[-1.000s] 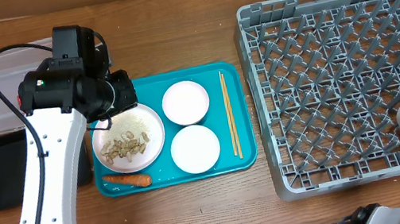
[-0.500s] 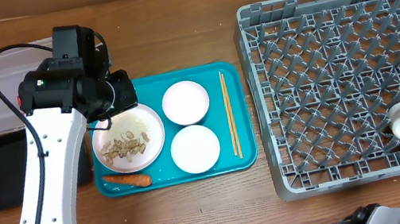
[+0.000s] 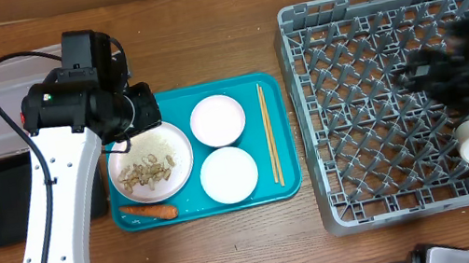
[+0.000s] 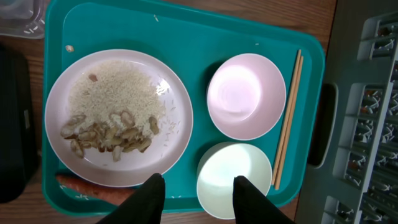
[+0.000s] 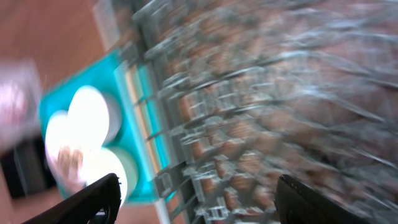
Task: Sort waste into correct bins and load items into the dishwasher
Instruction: 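Reach right gripper to the lower white bowl on the tray and grasp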
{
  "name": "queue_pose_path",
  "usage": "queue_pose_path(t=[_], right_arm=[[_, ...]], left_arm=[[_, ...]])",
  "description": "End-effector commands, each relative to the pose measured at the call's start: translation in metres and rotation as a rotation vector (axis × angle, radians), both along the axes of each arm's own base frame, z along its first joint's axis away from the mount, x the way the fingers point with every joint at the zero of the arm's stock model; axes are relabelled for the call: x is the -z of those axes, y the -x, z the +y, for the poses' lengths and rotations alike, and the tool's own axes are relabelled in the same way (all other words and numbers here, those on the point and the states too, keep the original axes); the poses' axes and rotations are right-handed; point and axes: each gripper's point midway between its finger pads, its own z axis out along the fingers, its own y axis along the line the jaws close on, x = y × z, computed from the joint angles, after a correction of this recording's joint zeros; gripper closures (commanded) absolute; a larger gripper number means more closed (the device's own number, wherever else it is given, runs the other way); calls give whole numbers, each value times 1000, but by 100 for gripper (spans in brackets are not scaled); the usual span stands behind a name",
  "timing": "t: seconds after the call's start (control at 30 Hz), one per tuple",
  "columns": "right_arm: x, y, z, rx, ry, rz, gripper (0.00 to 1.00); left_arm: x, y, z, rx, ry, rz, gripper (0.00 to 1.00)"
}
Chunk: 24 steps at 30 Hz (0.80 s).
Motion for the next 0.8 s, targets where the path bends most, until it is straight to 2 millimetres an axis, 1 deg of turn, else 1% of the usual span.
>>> queue_pose_path(t=[0.0, 0.03, 0.1, 0.17, 0.2, 0.27, 0.33, 0.43, 0.47, 0.57, 0.63, 0.7, 0.73, 0.77], right_arm=[[-3, -5, 58, -229, 25, -60, 18], [-1, -6, 74, -279, 39, -67, 18], [6, -7, 98, -327, 60, -58, 19], [17, -6, 125, -381, 65, -37, 20], [28, -1, 149, -443, 69, -12, 20], [45, 5, 175, -506, 71, 28, 22], [60, 11, 193, -554, 76, 64, 24], [83, 18, 213, -592, 90, 125, 26], [95, 21, 221, -598, 95, 156, 27], [118, 29, 236, -636, 115, 207, 31], [134, 32, 240, -624, 152, 243, 35], [153, 34, 242, -604, 213, 275, 36], [156, 34, 242, -602, 221, 276, 36], [163, 34, 242, -601, 244, 285, 37]], left_arm=[[-4, 1, 3, 9, -15, -13, 59], [-4, 2, 5, 6, -24, -8, 59], [-2, 5, 11, -5, -54, 4, 59], [1, 8, 20, -34, -101, 23, 59], [3, 13, 32, -88, -151, 44, 53], [4, 16, 43, -142, -189, 62, 47], [5, 18, 49, -173, -193, 74, 44], [5, 20, 57, -196, -192, 84, 39], [5, 21, 59, -203, -192, 87, 38], [6, 21, 64, -217, -192, 92, 36], [6, 21, 65, -221, -192, 93, 35], [6, 21, 65, -220, -192, 93, 34], [6, 21, 65, -220, -192, 93, 34], [6, 21, 65, -221, -192, 93, 34]])
